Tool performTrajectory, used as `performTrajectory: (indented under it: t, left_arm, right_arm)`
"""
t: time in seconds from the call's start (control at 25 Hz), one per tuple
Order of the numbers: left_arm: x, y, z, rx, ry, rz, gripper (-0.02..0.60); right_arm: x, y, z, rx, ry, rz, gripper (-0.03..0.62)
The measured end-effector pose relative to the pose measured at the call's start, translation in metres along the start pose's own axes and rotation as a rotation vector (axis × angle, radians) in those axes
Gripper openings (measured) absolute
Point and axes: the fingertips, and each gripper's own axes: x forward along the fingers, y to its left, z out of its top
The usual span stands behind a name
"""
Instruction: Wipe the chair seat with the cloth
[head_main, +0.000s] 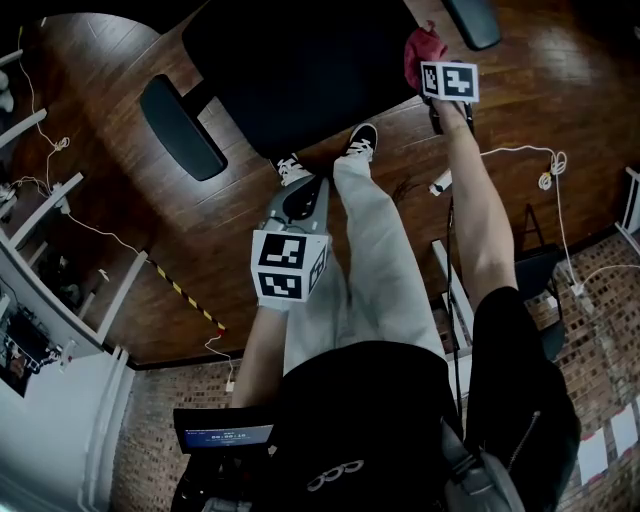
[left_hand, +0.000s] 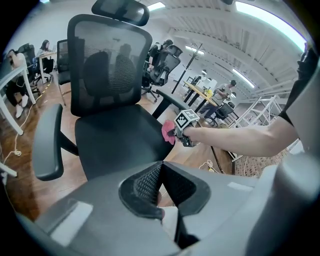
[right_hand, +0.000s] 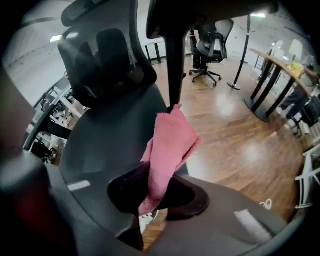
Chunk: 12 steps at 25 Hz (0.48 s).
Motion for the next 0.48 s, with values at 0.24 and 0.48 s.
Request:
performTrajectory:
  t: [0.24,0.48]
  left_arm:
    - [-0.008,0.000,-0.011,-0.010,-0.013,-0.002,-0.006]
    - [-0.022,0.012,-0.026,-0.036,-0.018,0.010,-0.006]
  right_arm:
    - [-0.022,-0.041,-0.015,-0.202,0.099,-0.319,0.074]
    - [0.003,0.033,-0.029,-0.347,0.112,-0.243,0.074]
